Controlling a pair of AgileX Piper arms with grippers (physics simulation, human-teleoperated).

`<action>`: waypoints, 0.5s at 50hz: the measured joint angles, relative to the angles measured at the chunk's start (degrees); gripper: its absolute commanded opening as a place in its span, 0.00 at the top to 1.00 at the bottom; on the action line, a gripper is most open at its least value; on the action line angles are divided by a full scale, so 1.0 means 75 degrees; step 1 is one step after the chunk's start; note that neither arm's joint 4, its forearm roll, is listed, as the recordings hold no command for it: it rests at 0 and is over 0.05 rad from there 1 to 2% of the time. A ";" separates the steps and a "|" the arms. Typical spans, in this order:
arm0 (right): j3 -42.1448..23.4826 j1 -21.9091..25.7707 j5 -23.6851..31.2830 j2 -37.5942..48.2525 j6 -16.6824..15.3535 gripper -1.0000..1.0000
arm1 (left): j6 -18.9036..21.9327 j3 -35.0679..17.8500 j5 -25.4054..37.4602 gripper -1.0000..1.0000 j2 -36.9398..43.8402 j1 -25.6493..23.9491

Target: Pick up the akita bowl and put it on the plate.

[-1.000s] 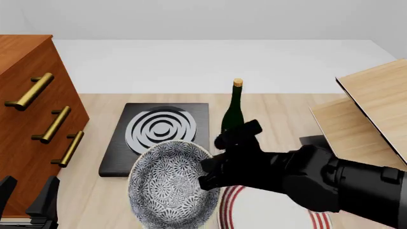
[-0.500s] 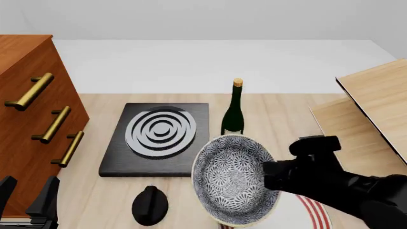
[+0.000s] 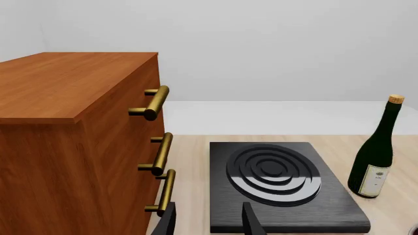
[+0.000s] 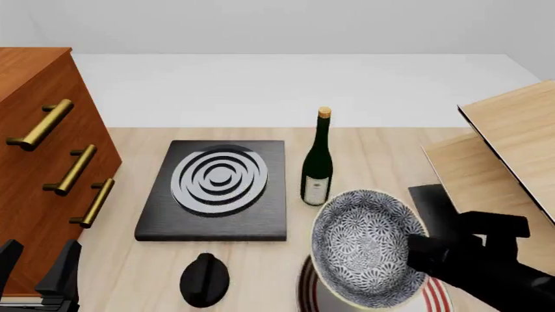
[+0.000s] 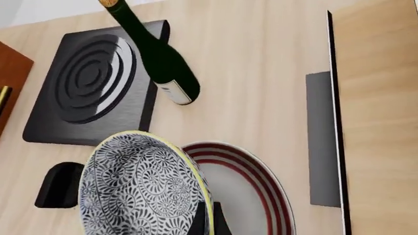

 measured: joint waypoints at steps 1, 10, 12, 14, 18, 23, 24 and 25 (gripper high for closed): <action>0.0052 -0.0041 -0.0010 -0.0028 0.0006 1.00 | 0.0000 0.0000 0.0000 0.00 0.0000 0.0000; 0.0595 -0.0203 -0.0149 -0.0256 0.0195 1.00 | 0.0000 0.0000 0.0000 0.00 0.0000 0.0000; 0.0726 -0.0214 -0.0194 -0.0311 0.0248 1.00 | 0.0000 0.0000 0.0000 0.00 0.0000 0.0000; 0.0864 -0.0217 -0.0247 -0.0363 0.0303 1.00 | 0.0000 0.0000 0.0000 0.00 0.0000 0.0000; 0.1139 -0.0195 -0.0333 -0.0466 0.0412 1.00 | 0.0000 0.0000 0.0000 0.00 0.0000 0.0000; 0.1413 -0.0154 -0.0383 -0.0594 0.0527 1.00 | 0.0000 0.0000 0.0000 0.00 0.0000 0.0000; 0.1465 -0.0140 -0.0391 -0.0618 0.0552 1.00 | 0.0000 0.0000 0.0000 0.00 0.0000 0.0000; 0.1516 -0.0129 -0.0402 -0.0639 0.0573 1.00 | 0.0000 0.0000 0.0000 0.00 0.0000 0.0000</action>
